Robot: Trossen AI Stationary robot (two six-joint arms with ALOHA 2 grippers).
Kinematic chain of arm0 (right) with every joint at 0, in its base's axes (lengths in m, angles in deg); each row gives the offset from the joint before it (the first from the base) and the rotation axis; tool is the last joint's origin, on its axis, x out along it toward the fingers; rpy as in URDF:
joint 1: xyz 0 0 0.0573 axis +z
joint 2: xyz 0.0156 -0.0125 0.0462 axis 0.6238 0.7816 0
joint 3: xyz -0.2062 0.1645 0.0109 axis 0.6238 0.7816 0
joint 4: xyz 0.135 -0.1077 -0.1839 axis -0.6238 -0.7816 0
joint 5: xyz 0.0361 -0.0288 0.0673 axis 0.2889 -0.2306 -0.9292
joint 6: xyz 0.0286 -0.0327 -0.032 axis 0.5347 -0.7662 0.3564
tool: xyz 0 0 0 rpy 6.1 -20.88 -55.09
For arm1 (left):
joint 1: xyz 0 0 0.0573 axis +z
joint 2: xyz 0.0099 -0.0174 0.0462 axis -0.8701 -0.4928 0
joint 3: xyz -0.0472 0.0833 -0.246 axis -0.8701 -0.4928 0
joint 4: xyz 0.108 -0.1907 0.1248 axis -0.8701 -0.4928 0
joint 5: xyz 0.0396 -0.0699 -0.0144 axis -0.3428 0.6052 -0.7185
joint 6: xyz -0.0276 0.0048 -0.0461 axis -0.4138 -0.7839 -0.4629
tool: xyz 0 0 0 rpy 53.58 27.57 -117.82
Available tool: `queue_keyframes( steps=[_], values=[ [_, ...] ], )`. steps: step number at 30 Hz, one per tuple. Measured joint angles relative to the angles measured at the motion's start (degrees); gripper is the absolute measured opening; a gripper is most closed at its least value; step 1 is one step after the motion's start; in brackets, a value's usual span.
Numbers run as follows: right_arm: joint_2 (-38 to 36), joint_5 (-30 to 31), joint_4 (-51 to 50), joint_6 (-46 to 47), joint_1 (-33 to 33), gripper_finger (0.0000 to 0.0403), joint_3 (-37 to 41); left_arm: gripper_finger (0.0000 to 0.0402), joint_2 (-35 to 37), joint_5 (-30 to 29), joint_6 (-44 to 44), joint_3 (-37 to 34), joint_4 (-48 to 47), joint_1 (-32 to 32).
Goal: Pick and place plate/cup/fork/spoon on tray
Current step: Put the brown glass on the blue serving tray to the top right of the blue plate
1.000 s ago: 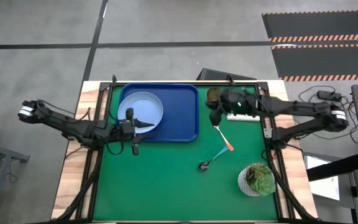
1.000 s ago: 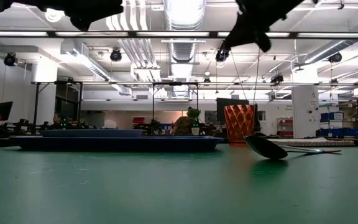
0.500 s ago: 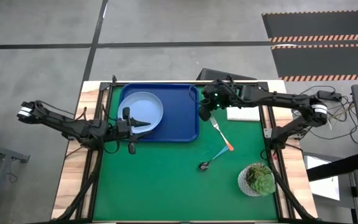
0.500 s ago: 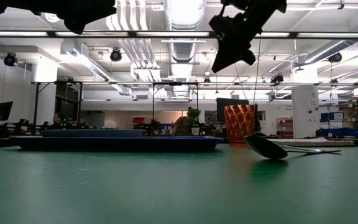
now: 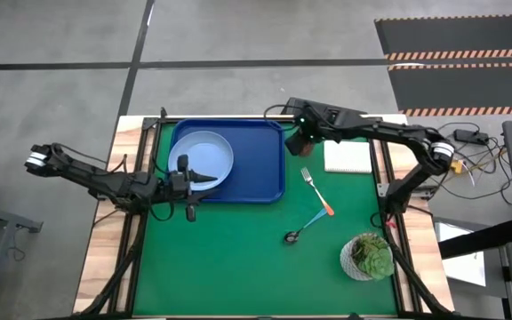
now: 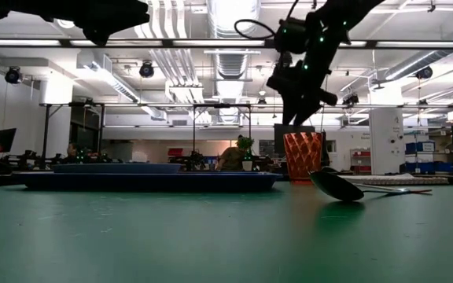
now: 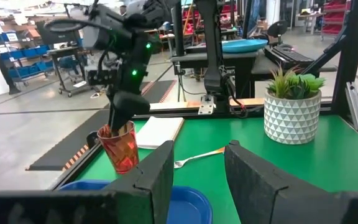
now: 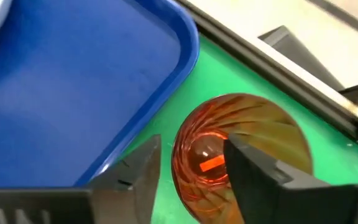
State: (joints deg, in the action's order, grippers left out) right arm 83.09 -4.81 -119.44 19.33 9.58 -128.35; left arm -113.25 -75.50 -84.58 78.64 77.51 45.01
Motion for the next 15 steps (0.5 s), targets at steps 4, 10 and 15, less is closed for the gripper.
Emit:
queue_keyframes(
  steps=[4,10,15],
  values=[
    [1.42,-1.80,0.27,-1.24,-0.76,0.0193,0.02,0.0123,0.12,0.00,0.01,-0.02,0.04,0.00],
    [3.77,-1.61,0.70,-1.38,-0.81,0.0196,0.04,0.0123,0.09,-0.02,0.46,-0.02,-0.02,0.00],
    [6.44,-1.72,1.11,-1.38,-0.77,0.0177,0.04,0.0123,0.09,-0.03,0.94,-0.02,-0.05,0.00]
  ],
)
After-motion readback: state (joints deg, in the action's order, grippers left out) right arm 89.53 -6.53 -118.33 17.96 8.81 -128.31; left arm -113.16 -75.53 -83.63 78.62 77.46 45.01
